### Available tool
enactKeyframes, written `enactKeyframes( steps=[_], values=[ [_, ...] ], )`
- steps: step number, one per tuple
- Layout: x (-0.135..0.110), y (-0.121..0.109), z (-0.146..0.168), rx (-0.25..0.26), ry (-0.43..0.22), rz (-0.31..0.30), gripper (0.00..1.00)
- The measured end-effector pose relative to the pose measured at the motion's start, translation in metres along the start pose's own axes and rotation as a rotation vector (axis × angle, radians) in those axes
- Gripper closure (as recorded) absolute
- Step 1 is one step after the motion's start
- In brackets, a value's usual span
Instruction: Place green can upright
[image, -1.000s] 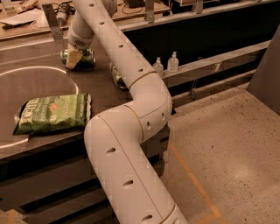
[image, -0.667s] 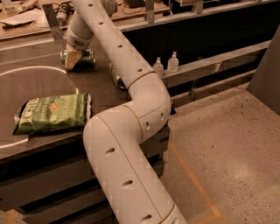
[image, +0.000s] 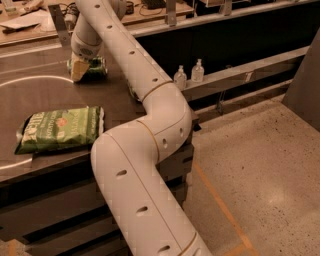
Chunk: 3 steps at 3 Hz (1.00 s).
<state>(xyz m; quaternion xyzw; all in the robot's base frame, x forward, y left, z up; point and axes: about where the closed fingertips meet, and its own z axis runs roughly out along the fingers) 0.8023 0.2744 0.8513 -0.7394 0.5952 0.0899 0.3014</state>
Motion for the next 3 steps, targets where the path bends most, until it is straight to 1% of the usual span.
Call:
enactKeyframes(
  steps=[1, 2, 3],
  values=[
    [0.002, 0.001, 0.001, -0.004, 0.012, 0.001, 0.56],
    [0.001, 0.001, -0.005, 0.002, 0.039, -0.003, 0.79],
    [-0.003, -0.004, -0.021, 0.025, 0.049, -0.009, 1.0]
  ],
)
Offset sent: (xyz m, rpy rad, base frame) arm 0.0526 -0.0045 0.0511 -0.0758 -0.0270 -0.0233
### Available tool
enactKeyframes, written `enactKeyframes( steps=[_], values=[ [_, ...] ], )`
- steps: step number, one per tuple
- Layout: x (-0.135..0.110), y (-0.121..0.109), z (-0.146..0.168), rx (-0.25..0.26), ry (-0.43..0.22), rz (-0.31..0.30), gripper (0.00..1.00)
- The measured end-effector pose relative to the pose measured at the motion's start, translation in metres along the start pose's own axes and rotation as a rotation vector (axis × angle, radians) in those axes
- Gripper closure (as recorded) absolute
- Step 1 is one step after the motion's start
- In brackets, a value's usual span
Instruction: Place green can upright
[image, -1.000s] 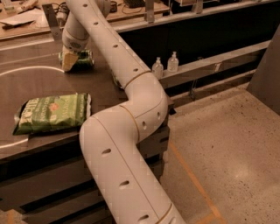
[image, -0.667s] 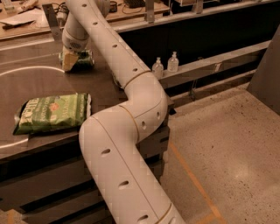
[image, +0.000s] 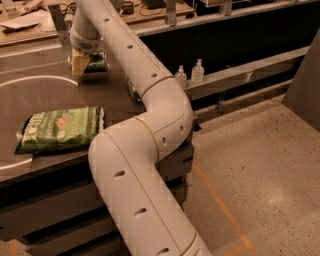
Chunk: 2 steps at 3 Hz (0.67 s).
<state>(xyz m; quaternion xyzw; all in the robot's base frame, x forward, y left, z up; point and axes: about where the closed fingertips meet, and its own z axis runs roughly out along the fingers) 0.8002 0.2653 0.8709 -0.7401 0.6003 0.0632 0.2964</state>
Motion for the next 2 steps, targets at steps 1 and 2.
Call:
enactKeyframes(
  steps=[1, 2],
  values=[
    [-0.004, -0.008, -0.025, 0.036, -0.03, 0.008, 1.0],
    [-0.009, -0.015, -0.048, 0.069, -0.068, 0.015, 1.0]
  ],
)
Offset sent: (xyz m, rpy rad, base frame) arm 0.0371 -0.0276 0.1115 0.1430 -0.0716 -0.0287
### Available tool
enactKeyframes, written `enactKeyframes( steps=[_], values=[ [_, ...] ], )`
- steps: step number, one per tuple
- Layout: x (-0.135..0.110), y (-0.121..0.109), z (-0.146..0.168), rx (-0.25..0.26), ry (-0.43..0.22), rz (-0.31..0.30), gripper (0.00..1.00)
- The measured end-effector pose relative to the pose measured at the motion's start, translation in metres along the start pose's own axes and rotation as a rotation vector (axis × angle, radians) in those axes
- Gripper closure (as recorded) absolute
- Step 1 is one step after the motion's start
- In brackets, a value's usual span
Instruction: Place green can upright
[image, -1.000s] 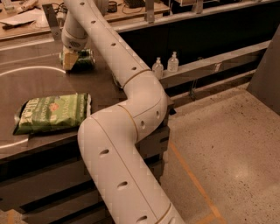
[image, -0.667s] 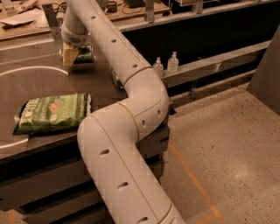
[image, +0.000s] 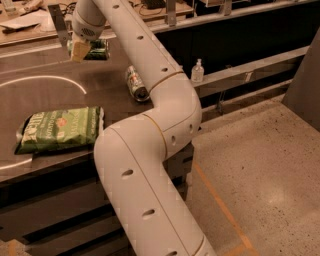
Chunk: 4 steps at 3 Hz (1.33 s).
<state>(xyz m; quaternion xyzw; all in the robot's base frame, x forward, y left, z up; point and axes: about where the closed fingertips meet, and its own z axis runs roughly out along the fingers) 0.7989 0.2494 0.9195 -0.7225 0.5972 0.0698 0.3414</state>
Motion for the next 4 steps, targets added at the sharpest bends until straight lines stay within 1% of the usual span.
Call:
enactKeyframes(
  steps=[1, 2, 3, 4],
  values=[
    [-0.003, -0.011, -0.026, 0.044, -0.044, 0.005, 1.0],
    [0.001, -0.023, -0.056, 0.096, -0.075, 0.018, 1.0],
    [0.009, -0.038, -0.09, 0.164, -0.123, 0.032, 1.0],
    [0.024, -0.054, -0.127, 0.244, -0.164, 0.061, 1.0]
  ],
)
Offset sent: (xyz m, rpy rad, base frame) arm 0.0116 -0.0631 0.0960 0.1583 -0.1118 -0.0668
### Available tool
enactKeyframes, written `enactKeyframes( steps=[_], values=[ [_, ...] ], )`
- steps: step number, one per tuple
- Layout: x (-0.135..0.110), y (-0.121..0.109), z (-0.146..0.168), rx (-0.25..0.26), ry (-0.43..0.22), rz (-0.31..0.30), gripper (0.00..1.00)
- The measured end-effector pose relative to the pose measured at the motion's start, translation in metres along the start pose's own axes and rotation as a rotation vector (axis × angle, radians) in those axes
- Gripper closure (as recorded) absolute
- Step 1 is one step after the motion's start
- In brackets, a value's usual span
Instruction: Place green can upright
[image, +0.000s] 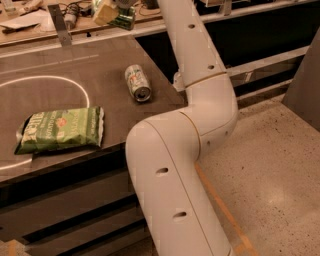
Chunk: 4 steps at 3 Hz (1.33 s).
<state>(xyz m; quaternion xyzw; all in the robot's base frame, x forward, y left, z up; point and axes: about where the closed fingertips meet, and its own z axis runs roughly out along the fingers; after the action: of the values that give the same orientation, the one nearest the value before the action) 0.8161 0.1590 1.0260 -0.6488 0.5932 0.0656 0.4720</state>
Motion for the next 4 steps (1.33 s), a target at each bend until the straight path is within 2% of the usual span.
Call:
enactKeyframes(
  steps=[1, 2, 4],
  values=[
    [0.011, -0.024, -0.038, 0.091, -0.045, 0.035, 1.0],
    [0.011, -0.023, -0.036, 0.089, -0.048, 0.037, 1.0],
    [-0.015, -0.016, -0.031, 0.058, -0.182, 0.082, 1.0]
  ],
)
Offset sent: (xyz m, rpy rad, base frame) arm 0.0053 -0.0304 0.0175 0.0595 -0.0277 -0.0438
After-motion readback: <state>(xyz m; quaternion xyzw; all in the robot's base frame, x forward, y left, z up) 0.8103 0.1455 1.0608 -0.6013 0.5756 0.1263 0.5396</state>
